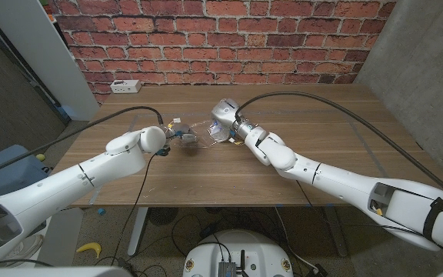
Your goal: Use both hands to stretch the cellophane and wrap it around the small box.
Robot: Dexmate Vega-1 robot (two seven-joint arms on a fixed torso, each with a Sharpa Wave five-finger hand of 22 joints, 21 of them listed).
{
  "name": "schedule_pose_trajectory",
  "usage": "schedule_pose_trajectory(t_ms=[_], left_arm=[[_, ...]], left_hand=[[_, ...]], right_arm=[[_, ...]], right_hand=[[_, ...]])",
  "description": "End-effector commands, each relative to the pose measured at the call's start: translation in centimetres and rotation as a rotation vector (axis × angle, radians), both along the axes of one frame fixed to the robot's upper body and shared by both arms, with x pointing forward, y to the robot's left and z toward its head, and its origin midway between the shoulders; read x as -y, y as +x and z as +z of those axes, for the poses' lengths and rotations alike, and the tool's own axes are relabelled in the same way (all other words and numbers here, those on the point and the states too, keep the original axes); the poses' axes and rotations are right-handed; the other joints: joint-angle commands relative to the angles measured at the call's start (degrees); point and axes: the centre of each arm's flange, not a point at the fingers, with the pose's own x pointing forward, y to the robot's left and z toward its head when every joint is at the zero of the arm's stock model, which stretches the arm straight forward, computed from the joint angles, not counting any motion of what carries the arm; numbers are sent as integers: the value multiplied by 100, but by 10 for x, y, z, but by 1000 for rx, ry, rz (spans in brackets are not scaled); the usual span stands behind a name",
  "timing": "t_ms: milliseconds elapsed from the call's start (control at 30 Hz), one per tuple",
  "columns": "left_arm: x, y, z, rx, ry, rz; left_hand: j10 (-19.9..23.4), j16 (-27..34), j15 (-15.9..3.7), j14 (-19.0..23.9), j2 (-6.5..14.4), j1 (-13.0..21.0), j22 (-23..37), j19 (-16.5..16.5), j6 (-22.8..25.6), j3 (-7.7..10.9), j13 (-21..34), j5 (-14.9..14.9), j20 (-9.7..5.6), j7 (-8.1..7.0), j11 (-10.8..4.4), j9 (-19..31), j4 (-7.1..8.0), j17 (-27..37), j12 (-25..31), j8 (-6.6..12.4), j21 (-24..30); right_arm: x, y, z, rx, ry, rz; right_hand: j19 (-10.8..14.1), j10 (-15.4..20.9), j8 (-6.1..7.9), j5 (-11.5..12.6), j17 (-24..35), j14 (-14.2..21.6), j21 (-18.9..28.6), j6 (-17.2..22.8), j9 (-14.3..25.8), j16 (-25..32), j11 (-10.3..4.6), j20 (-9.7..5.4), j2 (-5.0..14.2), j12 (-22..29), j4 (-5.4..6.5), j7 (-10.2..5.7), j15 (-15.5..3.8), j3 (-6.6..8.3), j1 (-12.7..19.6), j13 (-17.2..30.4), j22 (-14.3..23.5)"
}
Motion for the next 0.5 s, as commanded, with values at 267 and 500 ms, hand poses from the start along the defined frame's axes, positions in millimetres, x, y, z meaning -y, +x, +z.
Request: schedule_pose_trajectory(t_ms=[267, 500], left_arm=[[-4, 6, 1, -8, -10, -4], [-7, 4, 1, -3, -9, 1]], left_hand=[[-1, 16, -73, -9, 10, -114, 6, -41, -26, 27, 13, -21, -15, 19, -6, -1, 62, 6, 29, 41, -11], [28, 20, -81, 9, 0, -146, 6, -37, 21, 35, 12, -24, -10, 26, -15, -2, 75, 2, 44, 61, -10]], right_arm=[[-37, 19, 0, -68, -3, 89], [-41, 27, 6, -48, 33, 119]], right_hand=[[-36, 19, -53, 23, -10, -2, 74, 21, 18, -45, -2, -213, 4, -38, 10, 12, -913, -59, 57, 23, 4], [-39, 34, -80, 25, -22, -14, 103, 23, 25, -72, -19, -225, 14, -54, 16, -2, -913, -80, 64, 24, 0]])
